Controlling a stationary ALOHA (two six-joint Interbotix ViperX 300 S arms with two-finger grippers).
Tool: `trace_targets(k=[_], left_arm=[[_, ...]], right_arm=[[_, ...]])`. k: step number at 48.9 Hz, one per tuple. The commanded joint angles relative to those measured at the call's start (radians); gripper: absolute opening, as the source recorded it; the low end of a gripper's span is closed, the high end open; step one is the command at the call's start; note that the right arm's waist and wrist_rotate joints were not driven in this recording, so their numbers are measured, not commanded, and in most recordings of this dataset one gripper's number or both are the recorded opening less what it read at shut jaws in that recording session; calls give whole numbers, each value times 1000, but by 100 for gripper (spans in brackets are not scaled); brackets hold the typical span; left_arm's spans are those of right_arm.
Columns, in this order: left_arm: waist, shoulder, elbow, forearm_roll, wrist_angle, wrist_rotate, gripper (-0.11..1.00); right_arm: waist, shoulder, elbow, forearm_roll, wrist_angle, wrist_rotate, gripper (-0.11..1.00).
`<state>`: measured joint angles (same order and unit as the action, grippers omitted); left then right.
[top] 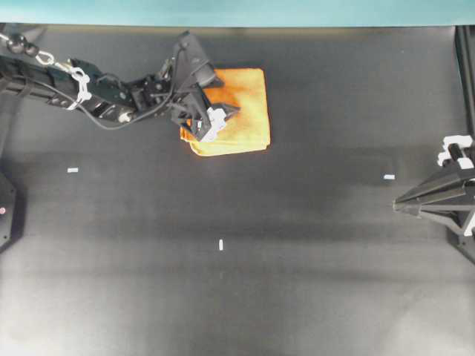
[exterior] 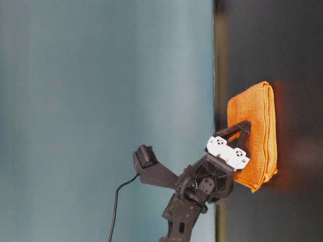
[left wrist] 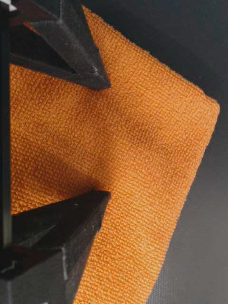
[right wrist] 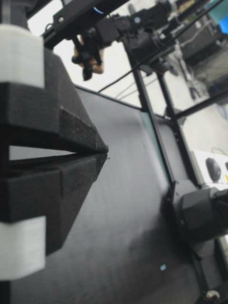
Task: Push an orange cloth with the left arm to wipe the desk.
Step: 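Press down and push the orange cloth toward the near side with the left gripper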
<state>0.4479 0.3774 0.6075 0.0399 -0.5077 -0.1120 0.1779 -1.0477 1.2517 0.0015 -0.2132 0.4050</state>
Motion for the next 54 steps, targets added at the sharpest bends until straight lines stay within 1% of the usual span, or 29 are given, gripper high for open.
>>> trace_targets(k=[1, 28, 37, 54], left_arm=[[-31, -14, 18, 5, -8, 0, 84], [-160, -75, 160, 5, -60, 0, 84], [-239, -115, 216, 5, -67, -5, 84], [-446, -170, 298, 3, -67, -12, 84]], right_arm=[[0, -3, -6, 2, -3, 0, 0], [0, -21, 0, 2, 12, 0, -1], [0, -21, 2, 2, 12, 0, 0], [0, -28, 2, 2, 12, 0, -1]])
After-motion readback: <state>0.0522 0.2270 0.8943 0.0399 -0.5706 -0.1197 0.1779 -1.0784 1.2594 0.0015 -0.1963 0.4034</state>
